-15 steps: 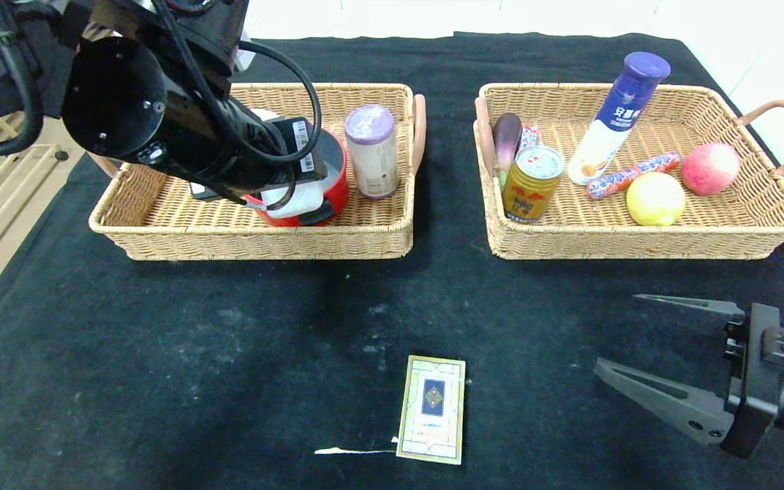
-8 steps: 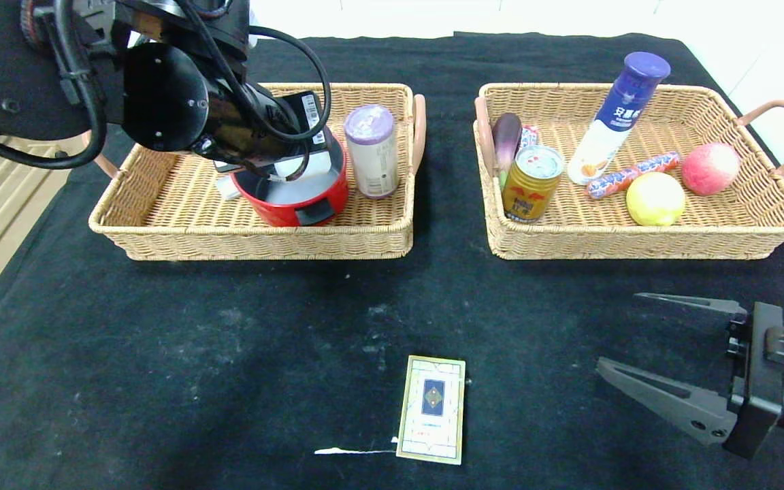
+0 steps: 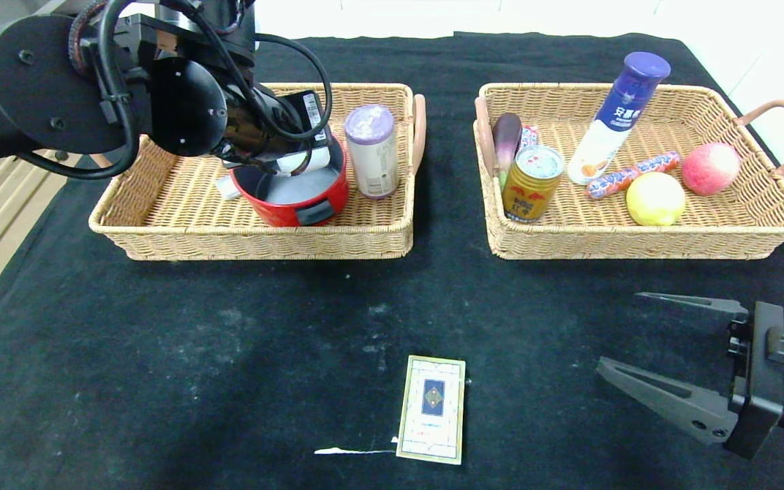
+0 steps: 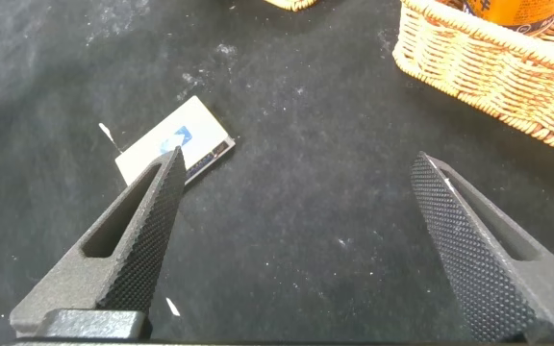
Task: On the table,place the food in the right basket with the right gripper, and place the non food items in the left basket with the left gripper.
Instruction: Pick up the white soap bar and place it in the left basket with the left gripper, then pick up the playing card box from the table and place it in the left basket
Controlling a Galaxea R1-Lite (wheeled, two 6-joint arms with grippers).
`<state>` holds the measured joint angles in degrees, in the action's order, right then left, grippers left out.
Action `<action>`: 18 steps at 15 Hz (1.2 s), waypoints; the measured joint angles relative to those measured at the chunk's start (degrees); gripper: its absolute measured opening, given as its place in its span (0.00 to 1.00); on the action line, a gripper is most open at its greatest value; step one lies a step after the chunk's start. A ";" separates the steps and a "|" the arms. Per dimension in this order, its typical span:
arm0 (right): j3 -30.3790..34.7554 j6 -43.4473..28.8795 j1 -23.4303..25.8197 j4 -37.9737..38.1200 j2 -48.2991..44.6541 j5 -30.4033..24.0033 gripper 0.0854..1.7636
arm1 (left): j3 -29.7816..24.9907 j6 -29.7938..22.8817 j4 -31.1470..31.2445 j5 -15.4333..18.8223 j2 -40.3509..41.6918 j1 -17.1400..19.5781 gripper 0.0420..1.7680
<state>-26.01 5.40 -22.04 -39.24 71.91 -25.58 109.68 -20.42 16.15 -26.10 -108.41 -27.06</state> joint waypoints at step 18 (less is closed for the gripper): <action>0.00 0.00 -0.01 0.00 -0.02 -0.02 0.97 | -2.62 -0.16 1.56 -1.16 1.72 -1.10 0.91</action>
<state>-26.01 5.40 -22.05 -39.24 71.89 -25.60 107.06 -20.58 17.71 -27.26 -106.69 -28.16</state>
